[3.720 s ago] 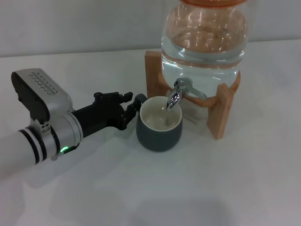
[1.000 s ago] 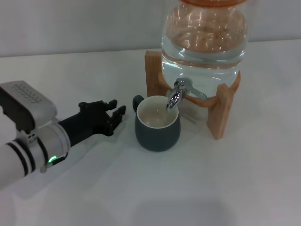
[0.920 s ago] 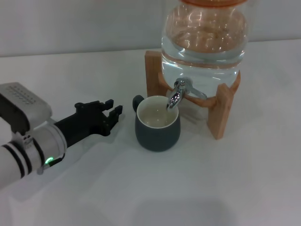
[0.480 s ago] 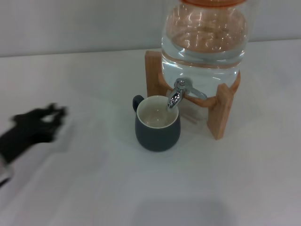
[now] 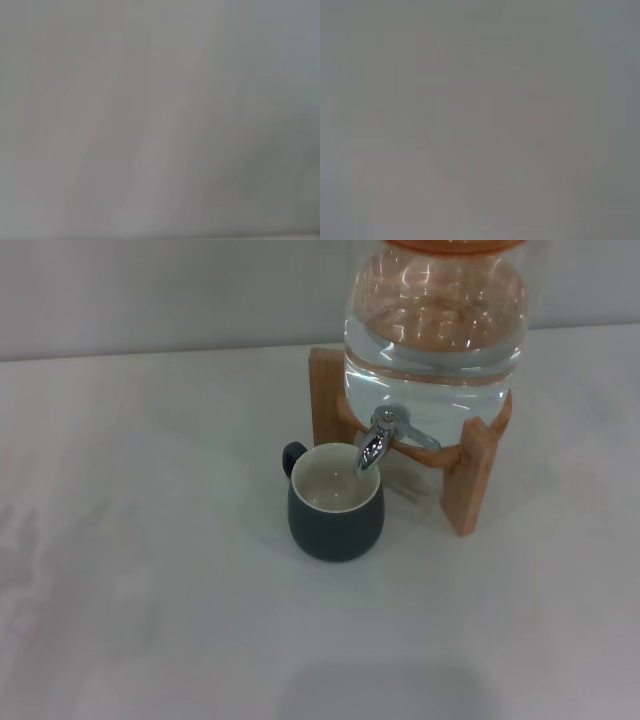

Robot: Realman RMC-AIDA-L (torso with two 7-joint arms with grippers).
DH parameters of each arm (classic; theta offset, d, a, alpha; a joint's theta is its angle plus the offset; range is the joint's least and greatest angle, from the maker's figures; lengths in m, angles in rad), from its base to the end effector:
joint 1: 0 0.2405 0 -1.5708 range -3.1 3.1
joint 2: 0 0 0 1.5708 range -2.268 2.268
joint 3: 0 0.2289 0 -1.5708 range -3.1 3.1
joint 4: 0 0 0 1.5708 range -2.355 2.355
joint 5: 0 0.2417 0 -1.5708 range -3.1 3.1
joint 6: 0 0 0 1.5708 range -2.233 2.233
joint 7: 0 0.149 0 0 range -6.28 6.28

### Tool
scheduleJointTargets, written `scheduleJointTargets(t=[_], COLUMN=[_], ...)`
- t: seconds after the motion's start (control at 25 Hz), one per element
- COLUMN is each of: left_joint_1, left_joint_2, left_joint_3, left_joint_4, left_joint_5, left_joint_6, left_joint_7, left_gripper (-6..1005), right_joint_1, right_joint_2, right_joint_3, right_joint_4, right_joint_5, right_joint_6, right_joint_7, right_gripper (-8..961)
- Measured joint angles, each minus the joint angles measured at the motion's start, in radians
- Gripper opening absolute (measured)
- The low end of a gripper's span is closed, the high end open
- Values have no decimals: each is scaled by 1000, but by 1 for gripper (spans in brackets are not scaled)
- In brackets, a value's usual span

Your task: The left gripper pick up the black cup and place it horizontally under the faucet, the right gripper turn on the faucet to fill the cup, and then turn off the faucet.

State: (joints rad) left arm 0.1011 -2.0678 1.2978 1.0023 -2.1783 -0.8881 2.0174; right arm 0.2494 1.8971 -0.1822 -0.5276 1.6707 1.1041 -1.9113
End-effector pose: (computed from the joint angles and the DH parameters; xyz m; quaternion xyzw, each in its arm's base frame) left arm -0.3405 0.2994 0.0668 -0.7592 -0.3065 -0.2863 0.4976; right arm 0.4528 0.2809 0.2165 -0.5868 0.3817 0.3088 0.6439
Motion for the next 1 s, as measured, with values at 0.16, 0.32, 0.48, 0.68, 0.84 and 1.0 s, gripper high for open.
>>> scheduleJointTargets(t=[0.16, 0.32, 0.48, 0.68, 0.84, 1.0], left_joint_1=[-80, -140, -165, -181, -186, -194], left_joint_2=[-9, -7, -9, -8, -6, -7], left_joint_3=[-31, -45, -65, -93, -121, -150], left_joint_4=[-54, -96, -117, -128, -122, -118], left_joint_5=[102, 145, 165, 168, 185, 229], left_joint_6=[11, 18, 23, 56, 74, 101], left_joint_7=[-42, -56, -59, -69, -88, -120], left_gripper=[257, 257, 257, 257, 257, 257], right_joint_1=[-21, -63, -102, -119, -109, -97], right_joint_2=[11, 12, 13, 6, 3, 23], right_joint_3=[0, 0, -1, -13, -79, -210], right_joint_4=[-112, -207, -250, -279, -307, -347], right_joint_5=[-162, -239, -250, -275, -288, -292], right_joint_6=[60, 189, 338, 537, 639, 653], right_joint_7=[112, 223, 282, 361, 416, 468], right_gripper=[844, 844, 843, 843, 843, 843])
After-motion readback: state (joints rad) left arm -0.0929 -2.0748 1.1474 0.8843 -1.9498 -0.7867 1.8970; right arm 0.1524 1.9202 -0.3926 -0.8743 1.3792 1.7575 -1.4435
